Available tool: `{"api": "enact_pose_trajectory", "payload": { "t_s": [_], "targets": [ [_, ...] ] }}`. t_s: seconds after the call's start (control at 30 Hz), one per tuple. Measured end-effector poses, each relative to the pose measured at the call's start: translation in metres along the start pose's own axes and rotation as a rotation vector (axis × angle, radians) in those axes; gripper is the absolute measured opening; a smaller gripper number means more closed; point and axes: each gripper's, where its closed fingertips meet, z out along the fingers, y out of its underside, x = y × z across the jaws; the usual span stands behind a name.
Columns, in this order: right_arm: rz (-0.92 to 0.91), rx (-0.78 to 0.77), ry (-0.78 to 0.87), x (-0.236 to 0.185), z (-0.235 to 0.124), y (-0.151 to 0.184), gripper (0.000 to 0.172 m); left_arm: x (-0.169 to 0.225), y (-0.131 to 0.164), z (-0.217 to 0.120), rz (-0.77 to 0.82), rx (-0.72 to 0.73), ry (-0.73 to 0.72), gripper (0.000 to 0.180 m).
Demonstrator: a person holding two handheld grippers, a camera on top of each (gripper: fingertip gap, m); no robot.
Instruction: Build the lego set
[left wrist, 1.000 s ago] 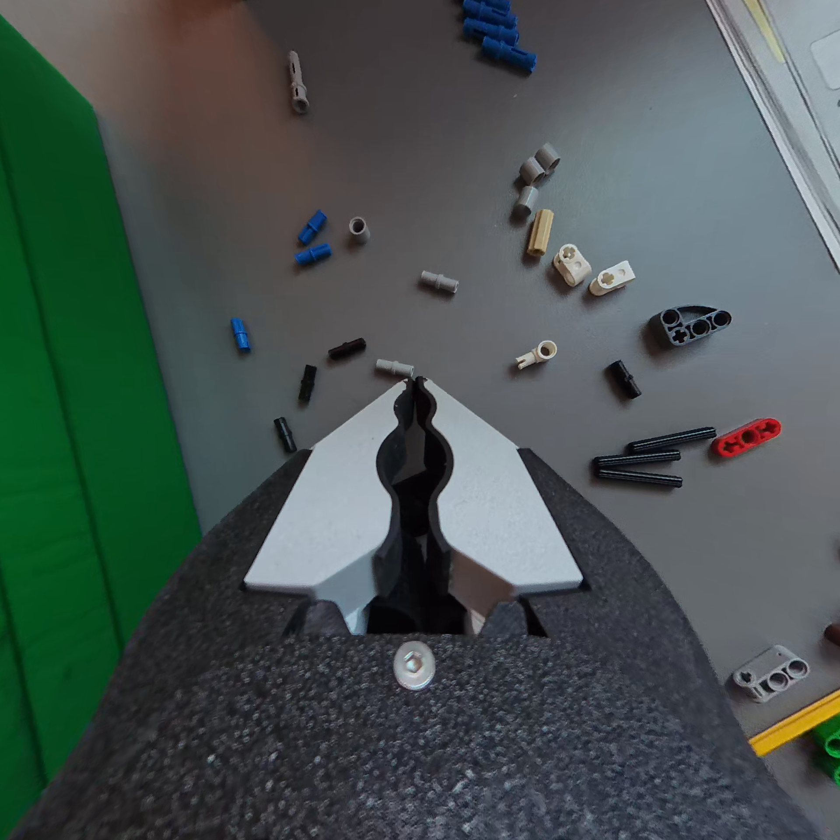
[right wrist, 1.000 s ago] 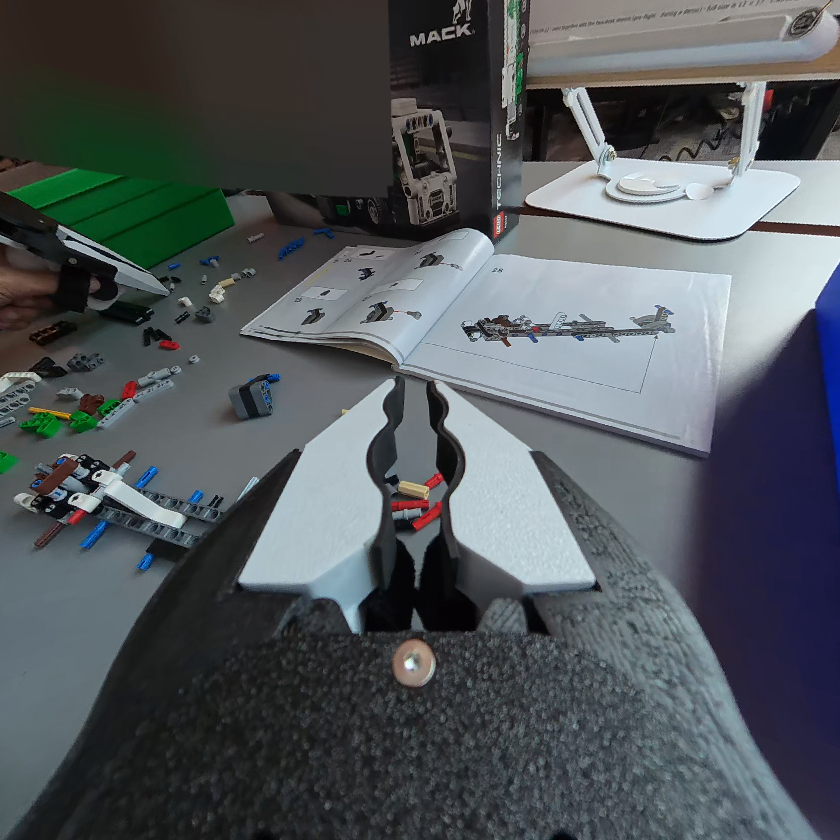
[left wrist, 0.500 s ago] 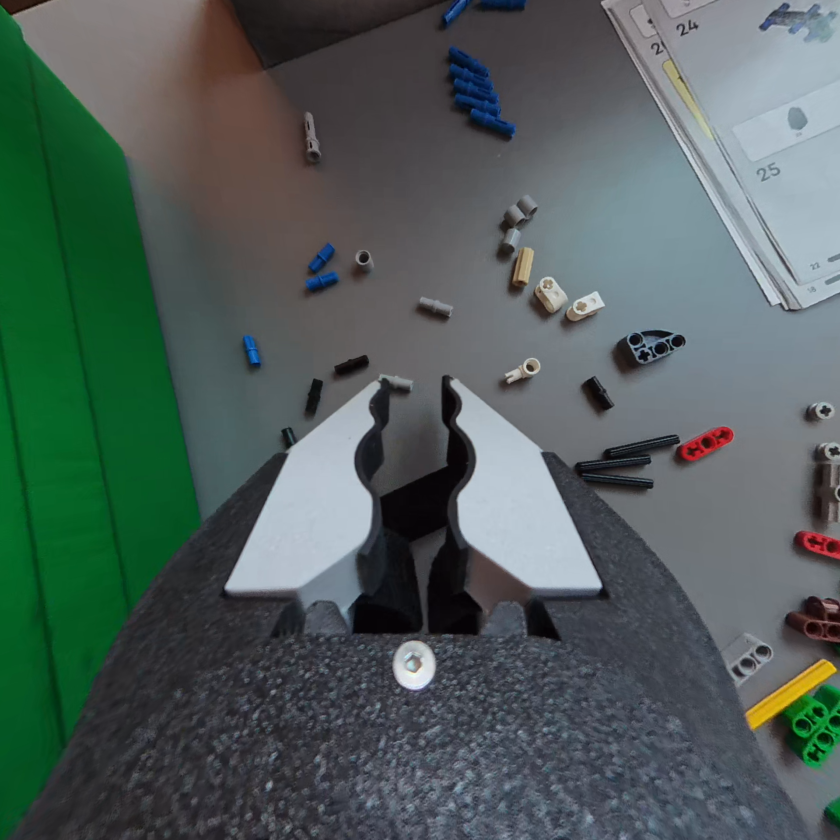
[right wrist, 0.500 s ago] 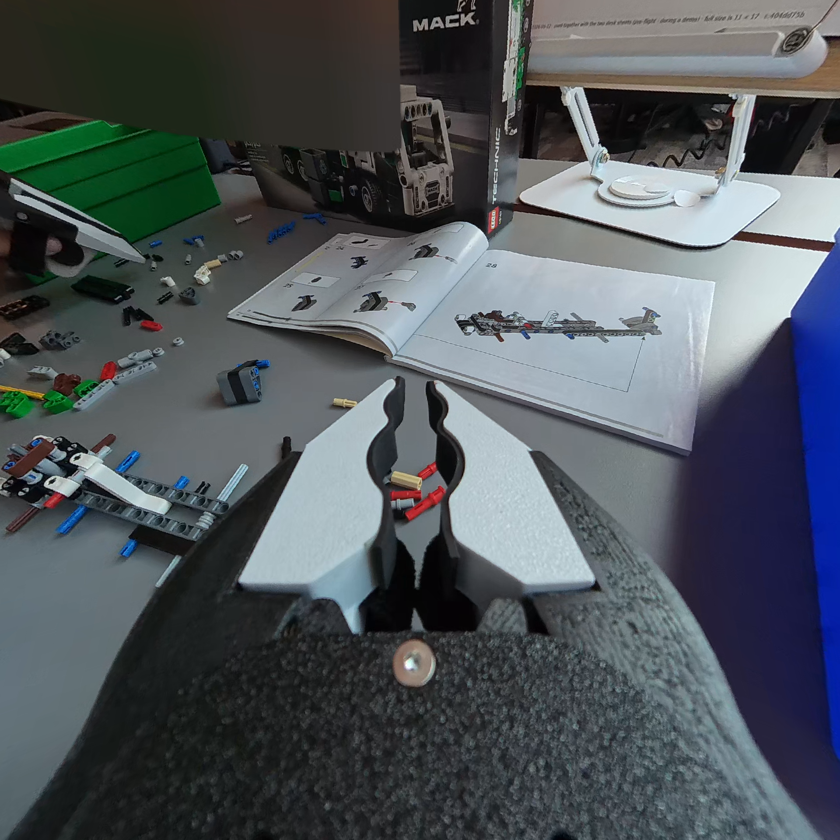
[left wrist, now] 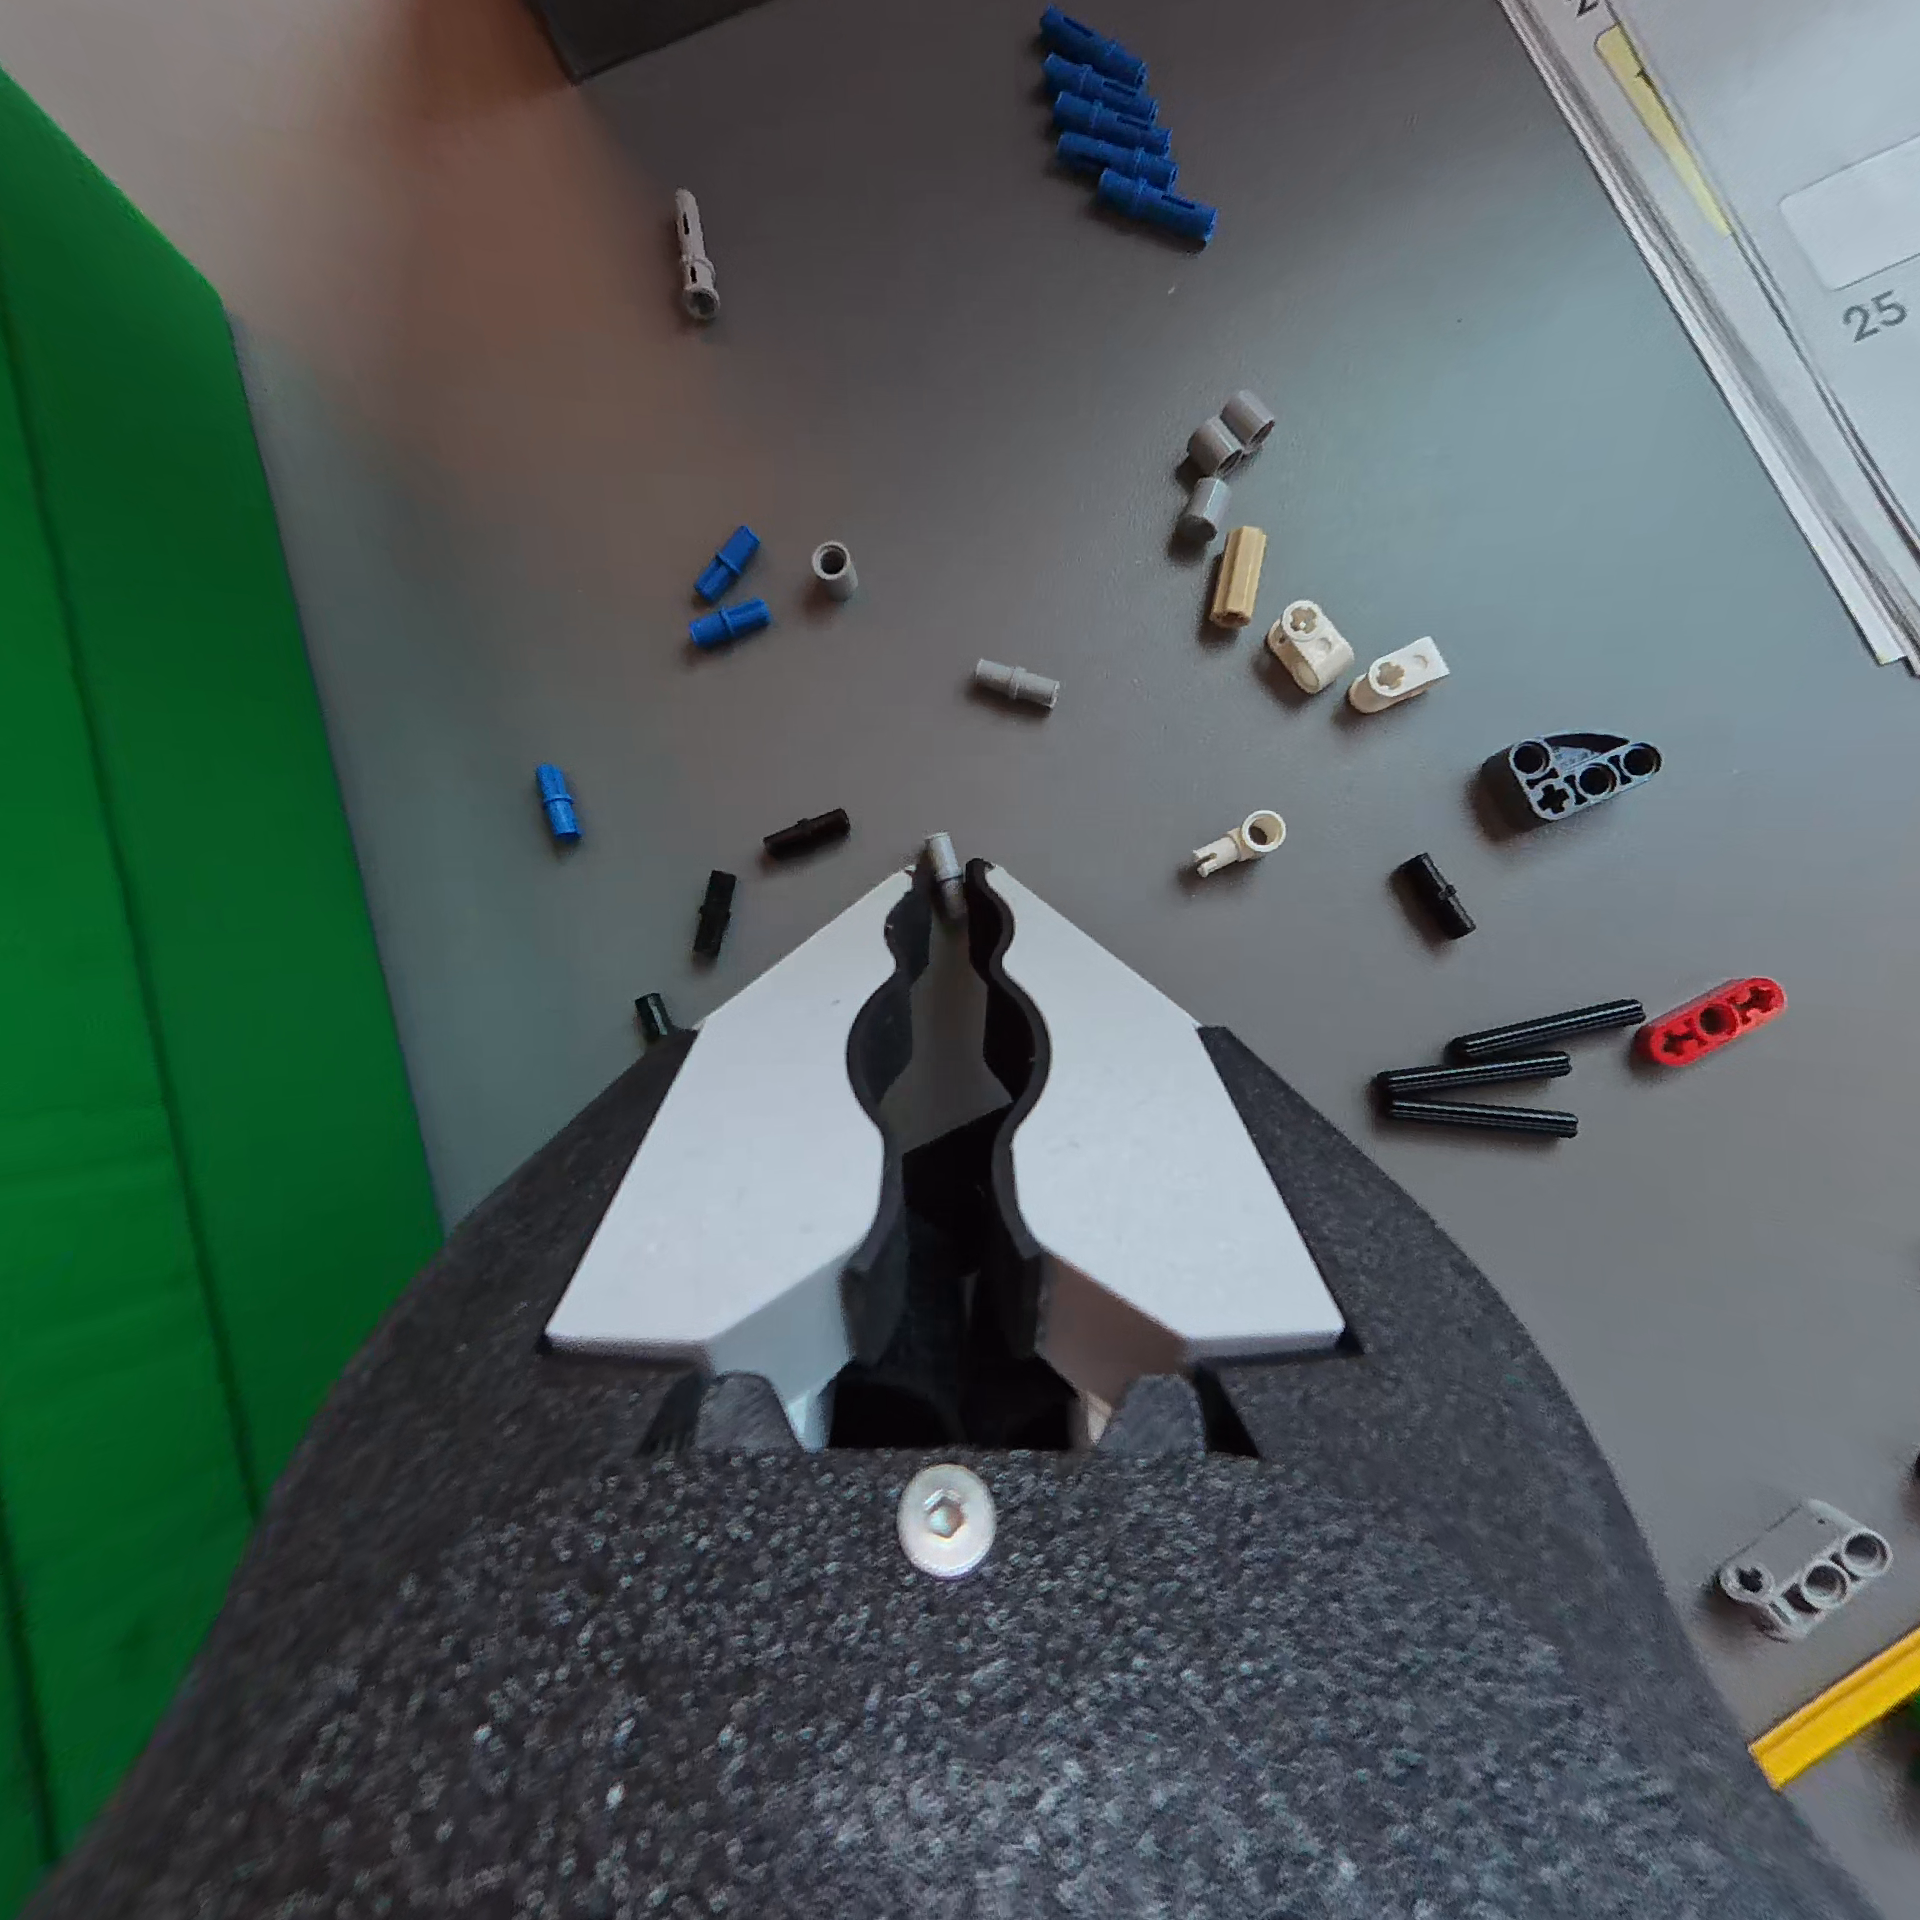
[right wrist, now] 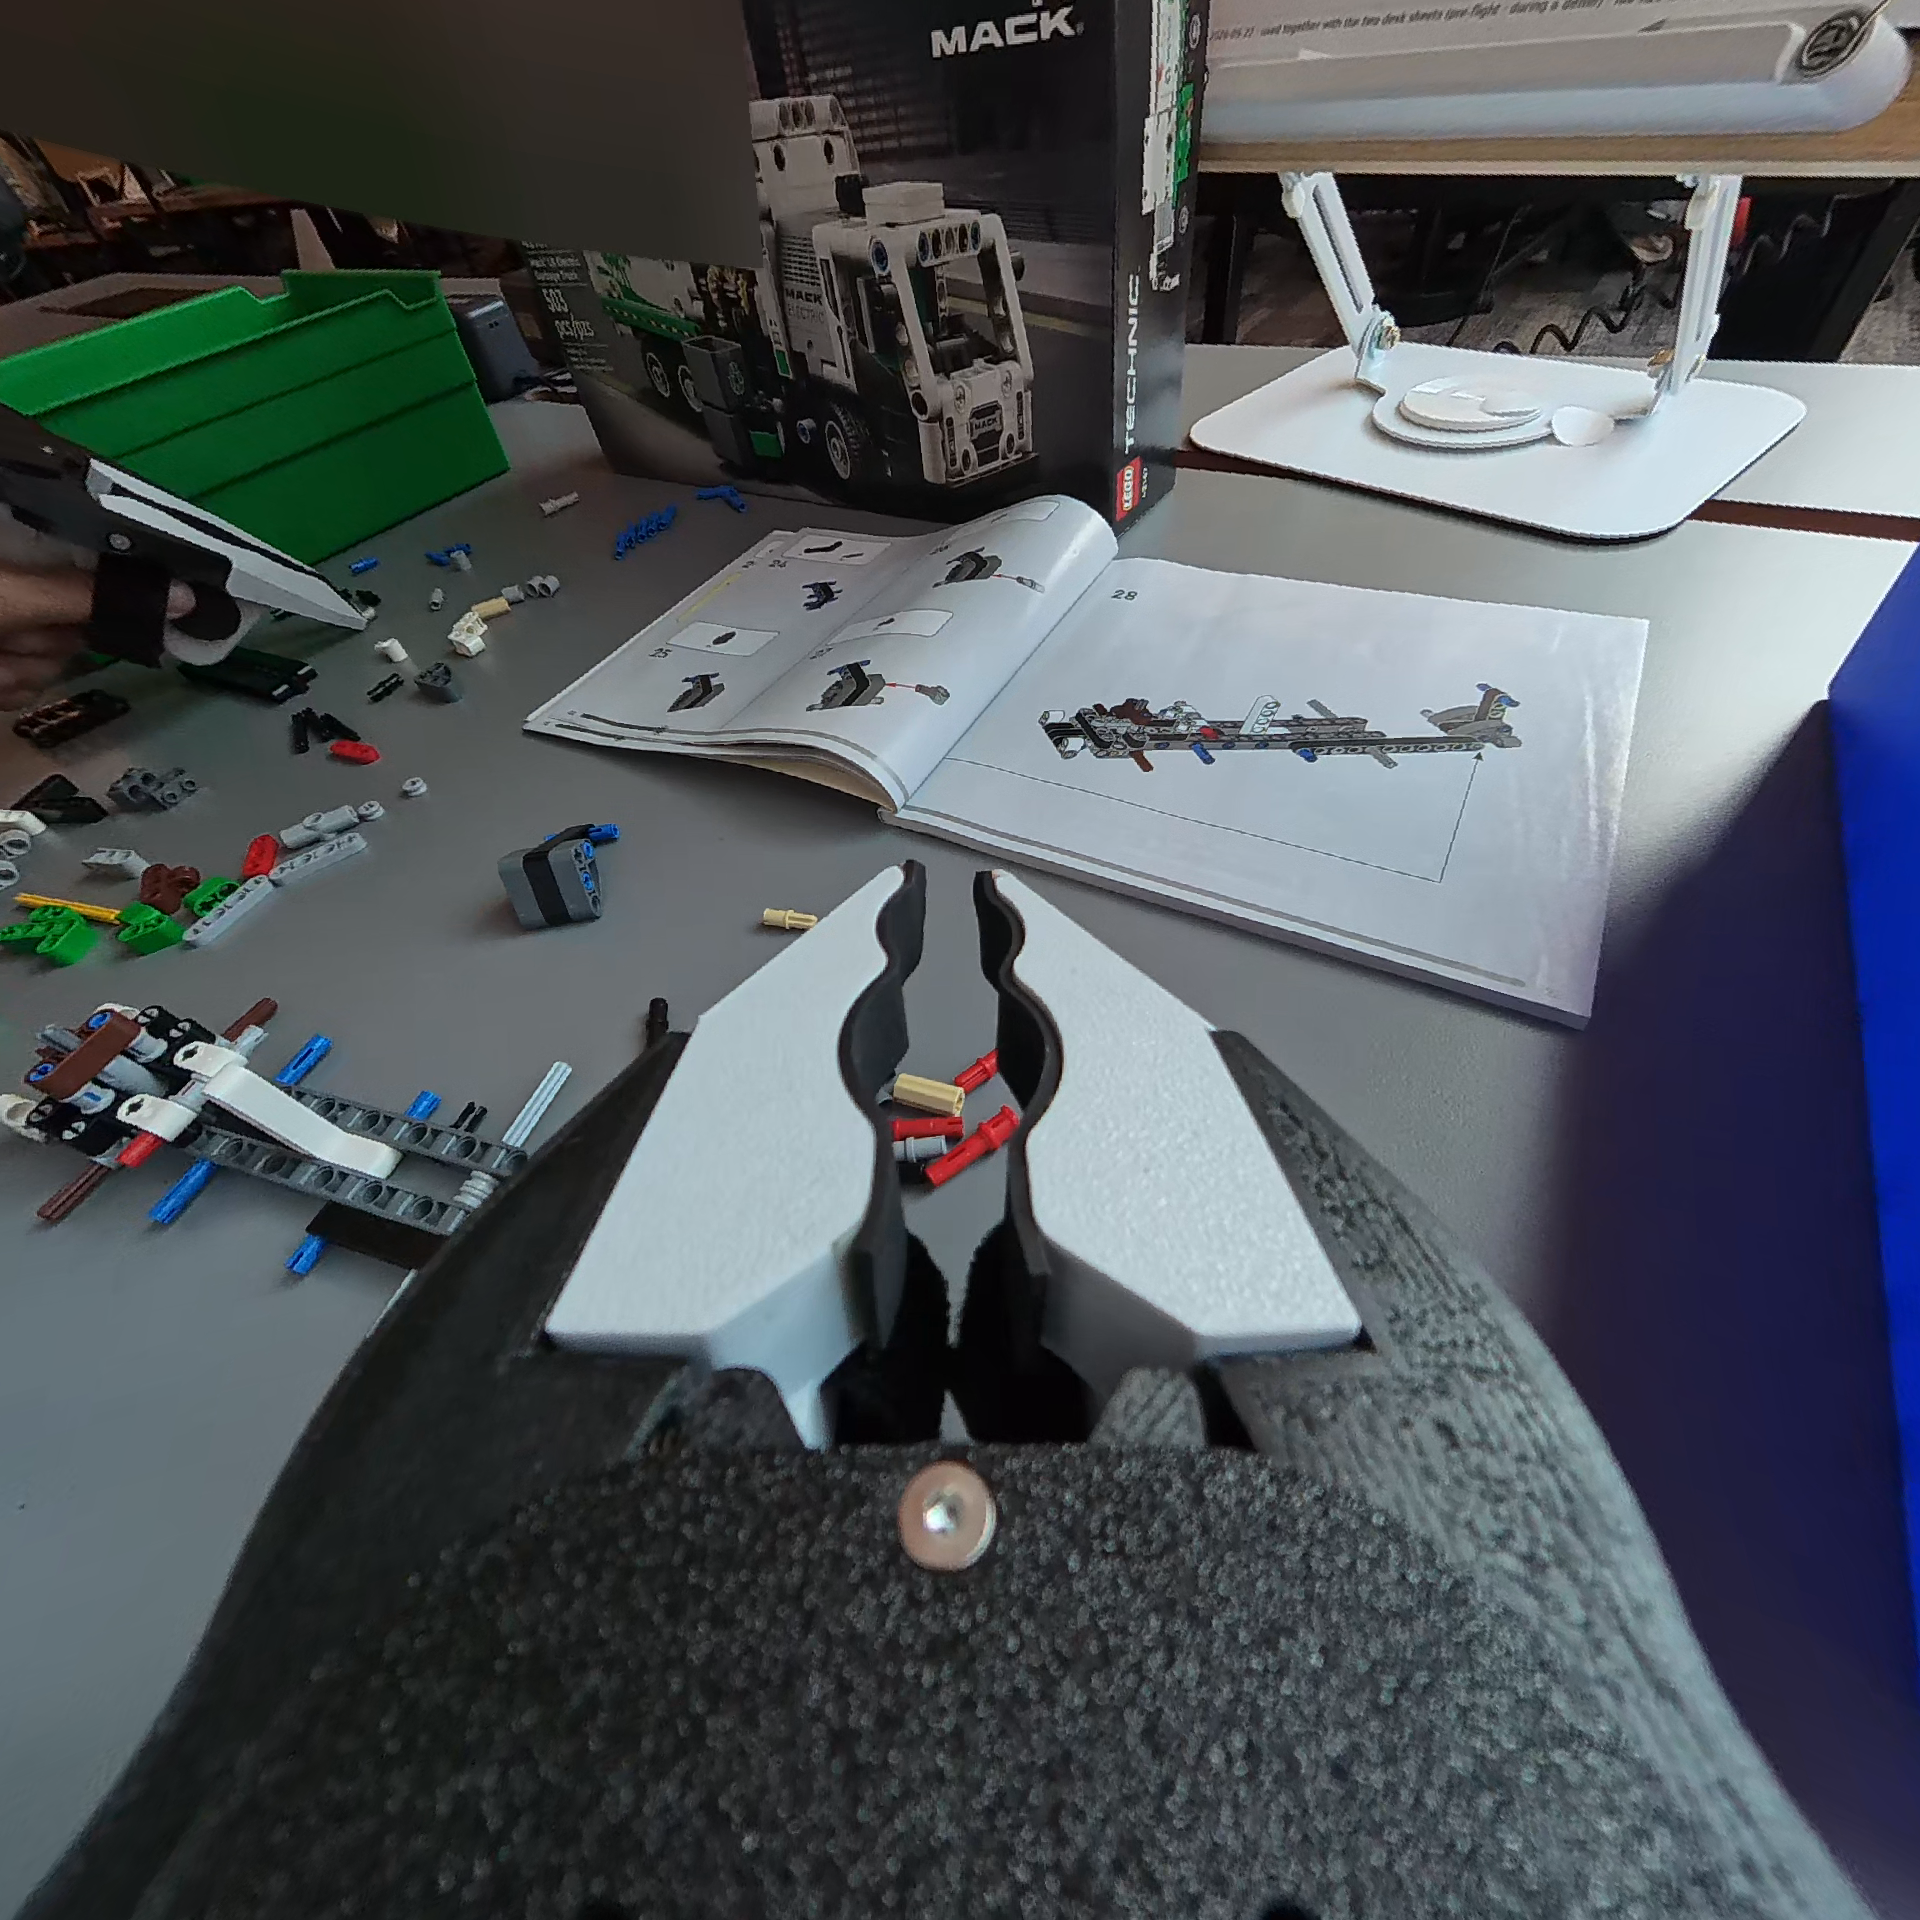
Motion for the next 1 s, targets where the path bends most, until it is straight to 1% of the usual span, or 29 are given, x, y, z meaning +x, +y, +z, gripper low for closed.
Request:
{"api": "enact_pose_trajectory", "payload": {
  "t_s": [0.27, 0.43, 0.63, 0.73, 1.0],
  "targets": [
    [-0.024, 0.004, 0.003, -0.002, 0.000, 0.000, 0.009, 0.001, 0.001, -0.001, 0.032, 0.014, 0.004, 0.004],
    [-0.030, 0.003, 0.006, -0.001, 0.000, -0.001, 0.008, 0.003, 0.003, -0.009, 0.053, 0.053, 0.017, 0.004],
    [-0.088, -0.022, 0.017, -0.004, 0.005, 0.002, 0.007, 0.003, 0.001, -0.030, 0.060, 0.139, 0.065, 0.004],
    [-0.095, -0.009, 0.024, -0.004, 0.003, 0.000, 0.007, 0.007, -0.001, -0.043, 0.081, 0.184, 0.109, 0.004],
    [-0.069, 0.000, 0.018, -0.003, 0.001, 0.000, 0.007, 0.032, -0.008, -0.078, 0.203, 0.300, 0.185, 0.003]
  ]
}}
